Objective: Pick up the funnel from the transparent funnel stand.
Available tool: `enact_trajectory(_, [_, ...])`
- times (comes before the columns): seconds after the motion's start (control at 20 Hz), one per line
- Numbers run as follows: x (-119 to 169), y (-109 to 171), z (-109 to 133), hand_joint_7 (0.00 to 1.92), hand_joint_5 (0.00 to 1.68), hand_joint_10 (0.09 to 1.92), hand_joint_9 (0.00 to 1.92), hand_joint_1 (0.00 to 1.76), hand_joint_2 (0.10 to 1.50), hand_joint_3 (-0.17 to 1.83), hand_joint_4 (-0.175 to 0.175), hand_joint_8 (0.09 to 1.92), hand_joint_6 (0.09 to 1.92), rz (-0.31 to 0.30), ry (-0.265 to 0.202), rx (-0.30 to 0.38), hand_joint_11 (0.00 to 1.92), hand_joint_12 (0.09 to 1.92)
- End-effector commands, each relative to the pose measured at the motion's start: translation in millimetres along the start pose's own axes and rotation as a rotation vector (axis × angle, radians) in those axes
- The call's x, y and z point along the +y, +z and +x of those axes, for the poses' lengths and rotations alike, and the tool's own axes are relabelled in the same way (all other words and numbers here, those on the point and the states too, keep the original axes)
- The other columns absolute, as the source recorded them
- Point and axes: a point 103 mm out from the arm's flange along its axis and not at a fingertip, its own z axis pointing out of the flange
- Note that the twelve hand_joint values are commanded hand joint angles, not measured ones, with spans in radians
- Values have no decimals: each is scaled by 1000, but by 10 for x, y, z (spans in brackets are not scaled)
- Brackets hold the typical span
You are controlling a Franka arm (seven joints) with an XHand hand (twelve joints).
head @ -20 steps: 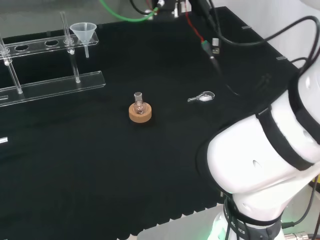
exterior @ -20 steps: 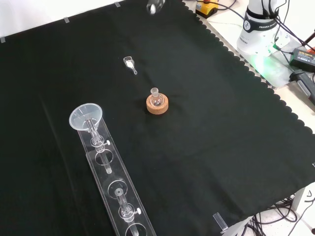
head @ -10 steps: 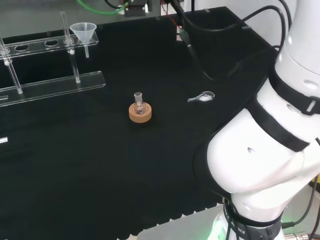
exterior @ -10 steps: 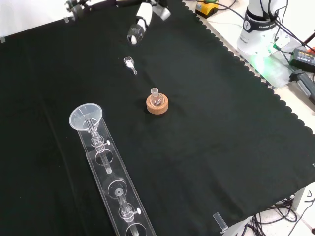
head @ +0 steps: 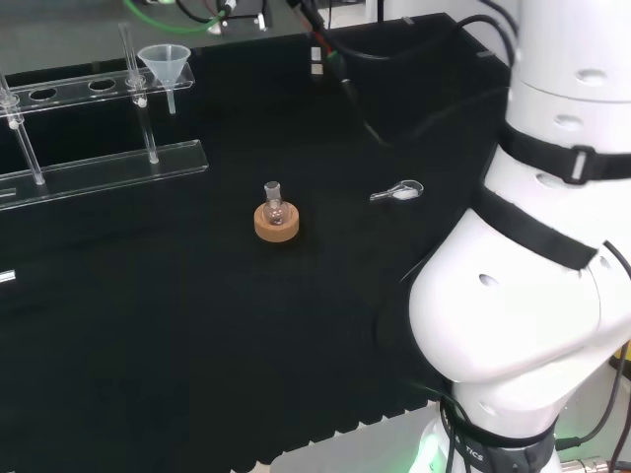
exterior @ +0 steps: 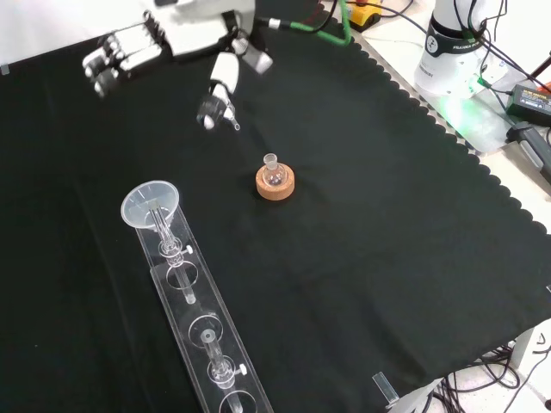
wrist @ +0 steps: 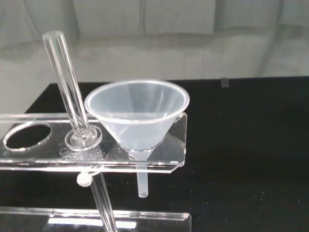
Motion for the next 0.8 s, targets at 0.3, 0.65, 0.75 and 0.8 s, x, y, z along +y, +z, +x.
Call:
enact_trajectory(0.3, [327,614,61,0,37,87,0,226,803,72,66,87,87,183,-28,-68,0,830])
enact_trajectory(0.65, [313,827,-30,0,28,87,0,211,813,69,67,87,87,233,-14,-60,0,799])
enact_trajectory(0.75, [337,896,-15,0,26,87,0,207,815,67,67,87,87,254,-7,-58,0,789])
enact_trajectory(0.8, [364,942,-7,0,25,87,0,202,817,66,67,87,87,267,-3,-53,0,785])
